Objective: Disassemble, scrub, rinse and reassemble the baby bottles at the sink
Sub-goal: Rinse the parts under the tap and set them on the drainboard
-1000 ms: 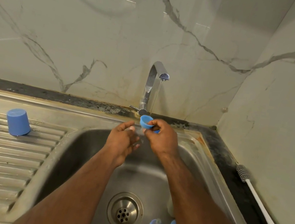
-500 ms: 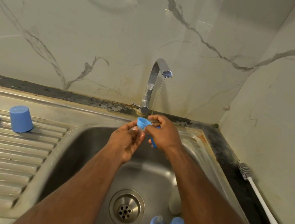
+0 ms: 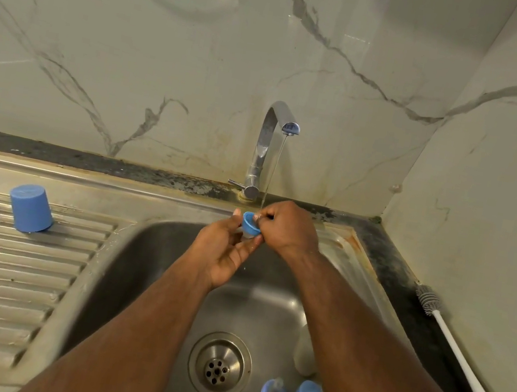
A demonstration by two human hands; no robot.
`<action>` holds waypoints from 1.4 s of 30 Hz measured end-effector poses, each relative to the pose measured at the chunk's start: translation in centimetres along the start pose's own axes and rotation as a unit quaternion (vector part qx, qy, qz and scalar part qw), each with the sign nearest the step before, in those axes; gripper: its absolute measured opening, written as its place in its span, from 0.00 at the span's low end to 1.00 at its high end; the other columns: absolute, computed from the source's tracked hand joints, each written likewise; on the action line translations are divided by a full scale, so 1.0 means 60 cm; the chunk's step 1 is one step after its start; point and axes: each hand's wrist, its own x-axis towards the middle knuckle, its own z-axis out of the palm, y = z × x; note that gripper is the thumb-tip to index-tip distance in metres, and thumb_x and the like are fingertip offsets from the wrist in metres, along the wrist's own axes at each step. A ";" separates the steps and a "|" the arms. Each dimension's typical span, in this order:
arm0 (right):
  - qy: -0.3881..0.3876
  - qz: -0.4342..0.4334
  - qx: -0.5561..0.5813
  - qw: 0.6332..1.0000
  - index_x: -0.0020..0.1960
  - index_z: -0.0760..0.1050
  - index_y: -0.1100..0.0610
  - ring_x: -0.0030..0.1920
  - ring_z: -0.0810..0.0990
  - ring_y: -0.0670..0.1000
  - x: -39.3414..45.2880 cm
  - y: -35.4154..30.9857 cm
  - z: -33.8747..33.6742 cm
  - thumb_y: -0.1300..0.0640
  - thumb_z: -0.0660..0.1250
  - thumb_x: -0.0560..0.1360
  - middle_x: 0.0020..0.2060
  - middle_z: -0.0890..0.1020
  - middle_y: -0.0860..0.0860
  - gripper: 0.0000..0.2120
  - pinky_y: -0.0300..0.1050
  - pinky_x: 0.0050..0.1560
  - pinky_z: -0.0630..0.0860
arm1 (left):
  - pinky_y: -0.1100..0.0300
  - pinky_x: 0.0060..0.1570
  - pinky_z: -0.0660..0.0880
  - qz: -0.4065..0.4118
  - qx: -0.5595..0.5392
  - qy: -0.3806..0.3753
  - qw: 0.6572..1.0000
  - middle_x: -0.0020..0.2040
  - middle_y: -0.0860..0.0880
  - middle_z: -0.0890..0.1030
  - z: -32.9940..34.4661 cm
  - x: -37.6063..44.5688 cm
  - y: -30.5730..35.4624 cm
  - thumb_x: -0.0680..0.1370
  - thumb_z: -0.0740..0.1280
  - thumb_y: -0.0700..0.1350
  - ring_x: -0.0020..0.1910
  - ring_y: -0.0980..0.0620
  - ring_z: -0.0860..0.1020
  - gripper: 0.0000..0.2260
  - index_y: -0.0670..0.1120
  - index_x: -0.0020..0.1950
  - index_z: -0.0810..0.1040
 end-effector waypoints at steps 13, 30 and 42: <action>0.031 0.033 0.033 0.998 0.37 0.79 0.51 0.36 0.78 0.48 -0.005 0.012 0.006 0.47 0.75 0.72 0.33 0.81 0.46 0.11 0.43 0.38 0.75 | 0.51 0.54 0.82 0.015 0.033 0.003 0.999 0.57 0.37 0.84 0.000 -0.008 -0.006 0.86 0.58 0.40 0.55 0.42 0.84 0.12 0.38 0.60 0.80; -0.050 0.189 0.301 0.933 0.49 0.82 0.55 0.40 0.81 0.54 -0.018 -0.011 0.029 0.44 0.69 0.78 0.40 0.83 0.53 0.14 0.48 0.40 0.80 | 0.51 0.54 0.82 0.049 0.018 0.048 0.997 0.59 0.40 0.83 -0.003 -0.012 -0.002 0.84 0.62 0.41 0.58 0.42 0.83 0.11 0.43 0.63 0.81; -0.119 0.368 0.724 0.571 0.63 0.73 0.61 0.40 0.83 0.56 -0.029 -0.033 0.066 0.39 0.62 0.80 0.52 0.80 0.64 0.26 0.46 0.33 0.82 | 0.58 0.39 0.77 0.206 0.213 0.099 0.950 0.45 0.47 0.83 -0.015 -0.029 0.038 0.80 0.65 0.37 0.41 0.50 0.79 0.09 0.46 0.49 0.84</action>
